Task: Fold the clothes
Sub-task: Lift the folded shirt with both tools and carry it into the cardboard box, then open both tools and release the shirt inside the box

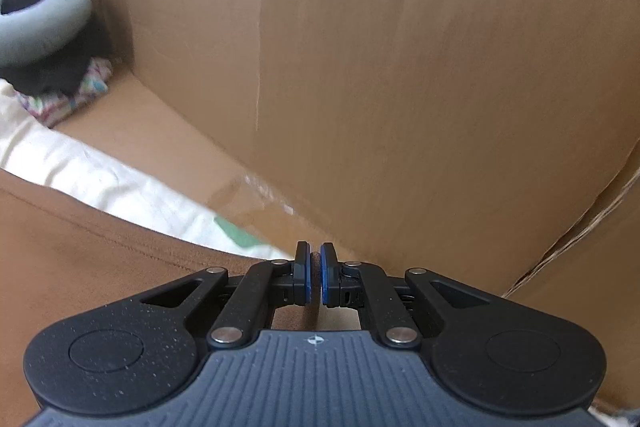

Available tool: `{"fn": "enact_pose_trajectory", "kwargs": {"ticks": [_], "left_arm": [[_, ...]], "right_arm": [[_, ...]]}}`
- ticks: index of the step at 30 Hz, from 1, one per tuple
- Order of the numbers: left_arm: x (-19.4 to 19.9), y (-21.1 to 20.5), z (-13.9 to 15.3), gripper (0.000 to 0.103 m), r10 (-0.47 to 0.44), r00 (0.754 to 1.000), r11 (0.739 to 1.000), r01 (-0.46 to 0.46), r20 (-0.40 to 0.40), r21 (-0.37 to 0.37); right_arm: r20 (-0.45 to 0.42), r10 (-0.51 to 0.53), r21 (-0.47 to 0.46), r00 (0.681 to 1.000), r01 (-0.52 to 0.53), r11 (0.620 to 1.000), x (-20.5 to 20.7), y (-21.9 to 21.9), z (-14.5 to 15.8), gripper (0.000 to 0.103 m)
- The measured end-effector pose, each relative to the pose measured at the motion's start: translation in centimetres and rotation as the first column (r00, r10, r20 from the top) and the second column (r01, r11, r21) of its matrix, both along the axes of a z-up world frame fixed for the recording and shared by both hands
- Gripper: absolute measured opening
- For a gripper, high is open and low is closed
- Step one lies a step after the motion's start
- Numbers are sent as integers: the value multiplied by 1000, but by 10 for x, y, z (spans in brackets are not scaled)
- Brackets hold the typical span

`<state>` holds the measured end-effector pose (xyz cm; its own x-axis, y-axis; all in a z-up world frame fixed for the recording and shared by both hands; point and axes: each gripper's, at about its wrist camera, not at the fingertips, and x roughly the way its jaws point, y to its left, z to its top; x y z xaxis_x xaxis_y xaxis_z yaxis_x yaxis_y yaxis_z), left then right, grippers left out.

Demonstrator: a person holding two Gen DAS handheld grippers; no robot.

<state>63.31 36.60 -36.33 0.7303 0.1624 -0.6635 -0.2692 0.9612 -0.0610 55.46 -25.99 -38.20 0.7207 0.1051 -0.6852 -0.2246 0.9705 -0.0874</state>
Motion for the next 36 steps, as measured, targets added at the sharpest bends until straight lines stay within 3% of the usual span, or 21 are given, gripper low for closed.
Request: {"fn": "enact_pose_trajectory", "kwargs": {"ticks": [3,8,10,11,16,20,31,36], "left_arm": [[-4,-4,8,14,18,1000,1000,-18,6,12],[-23,-33,23,22,3,999,999,-4,38,42],[-29,-47,26,23,-10,999,998,8,43,59],[-32,-54,27,29,-9,999,998,6,45,56],[-36,-81,24,33,-42,998,999,42,40,0],[-35,-96,13,33,-53,998,997,54,21,-50],[-12,-137,-20,32,-133,989,988,128,-58,-84],[3,-141,-28,33,-149,986,986,144,-72,-79]], "right_arm": [[-16,-26,16,1000,26,1000,2,-1,-2,6],[31,0,39,1000,-1,999,-17,2,14,9],[52,13,48,999,-15,999,-26,4,21,28],[63,19,52,998,-22,998,-31,5,25,30],[102,48,68,994,-55,996,-53,14,40,30],[73,73,109,995,-81,991,-65,28,42,30],[-78,85,116,993,-76,990,-76,73,-3,30],[-98,115,128,989,-102,987,-74,88,-13,30]]}}
